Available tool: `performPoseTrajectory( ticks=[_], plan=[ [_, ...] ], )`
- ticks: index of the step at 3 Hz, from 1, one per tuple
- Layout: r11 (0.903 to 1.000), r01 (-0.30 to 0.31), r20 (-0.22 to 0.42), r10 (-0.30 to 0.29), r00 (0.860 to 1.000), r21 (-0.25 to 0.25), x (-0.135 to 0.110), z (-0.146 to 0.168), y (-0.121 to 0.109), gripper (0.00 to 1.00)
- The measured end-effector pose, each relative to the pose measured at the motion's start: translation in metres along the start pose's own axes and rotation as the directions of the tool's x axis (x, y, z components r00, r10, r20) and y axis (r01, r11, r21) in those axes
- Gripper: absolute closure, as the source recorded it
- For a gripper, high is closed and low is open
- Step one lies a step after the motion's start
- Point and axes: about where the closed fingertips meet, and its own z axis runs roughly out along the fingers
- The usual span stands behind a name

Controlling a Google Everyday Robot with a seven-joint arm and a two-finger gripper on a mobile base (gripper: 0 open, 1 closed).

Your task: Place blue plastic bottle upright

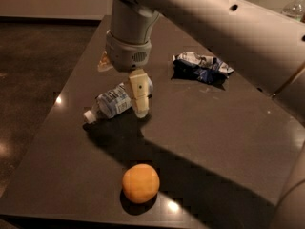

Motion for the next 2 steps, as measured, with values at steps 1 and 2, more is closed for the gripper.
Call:
performPoseTrajectory(
  ticks=[1,2],
  plan=[
    [0.9996,0.008,-0.042,-0.009,0.999,-0.027,-0.007,0.016,-0.002,0.00],
    [0.9986,-0.002,-0.086,-0.003,0.996,-0.053,-0.005,0.030,-0.006,0.00]
  ],
)
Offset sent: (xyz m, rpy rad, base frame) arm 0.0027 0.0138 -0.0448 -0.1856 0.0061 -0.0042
